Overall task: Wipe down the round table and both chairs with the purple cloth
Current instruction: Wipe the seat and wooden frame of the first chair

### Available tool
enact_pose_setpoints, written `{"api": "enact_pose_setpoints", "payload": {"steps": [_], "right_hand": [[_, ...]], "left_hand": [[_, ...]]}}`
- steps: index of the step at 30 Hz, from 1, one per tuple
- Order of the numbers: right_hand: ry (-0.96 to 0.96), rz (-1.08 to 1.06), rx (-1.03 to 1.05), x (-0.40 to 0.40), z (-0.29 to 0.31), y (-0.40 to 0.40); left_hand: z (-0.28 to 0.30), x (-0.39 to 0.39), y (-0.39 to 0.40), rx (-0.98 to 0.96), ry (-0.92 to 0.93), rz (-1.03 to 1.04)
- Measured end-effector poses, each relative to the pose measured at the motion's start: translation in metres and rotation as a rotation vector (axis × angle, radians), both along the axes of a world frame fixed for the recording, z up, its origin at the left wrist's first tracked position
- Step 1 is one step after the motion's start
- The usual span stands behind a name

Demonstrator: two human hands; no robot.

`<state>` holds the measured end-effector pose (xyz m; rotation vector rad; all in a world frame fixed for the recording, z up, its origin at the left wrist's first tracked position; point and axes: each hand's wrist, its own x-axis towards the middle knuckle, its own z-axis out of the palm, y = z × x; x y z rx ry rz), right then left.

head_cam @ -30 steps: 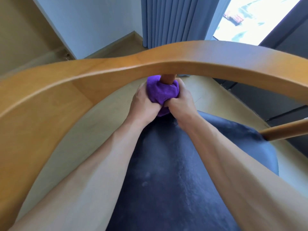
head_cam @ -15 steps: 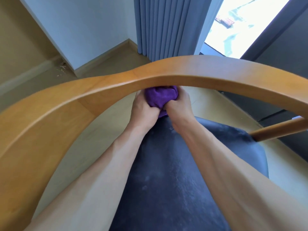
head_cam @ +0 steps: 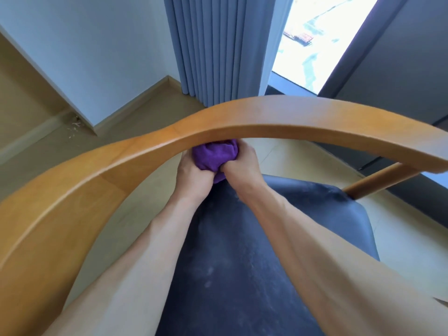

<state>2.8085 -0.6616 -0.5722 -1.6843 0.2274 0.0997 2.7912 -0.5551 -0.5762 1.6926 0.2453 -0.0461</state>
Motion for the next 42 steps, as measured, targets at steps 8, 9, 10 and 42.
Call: {"api": "enact_pose_setpoints", "payload": {"steps": [8, 9, 10, 42], "right_hand": [[0.015, -0.063, -0.004, -0.015, -0.021, 0.012], [0.037, -0.054, -0.043, -0.017, -0.021, 0.014], [0.051, -0.047, -0.082, -0.017, -0.019, 0.016], [-0.408, -0.476, 0.135, -0.327, 0.215, 0.099]], "left_hand": [[-0.031, -0.002, -0.003, 0.077, -0.035, 0.066], [-0.033, -0.003, -0.001, 0.06, 0.008, 0.06], [-0.032, -0.003, 0.002, 0.051, 0.035, 0.056], [0.208, -0.274, 0.084, -0.151, -0.488, -0.396]]}}
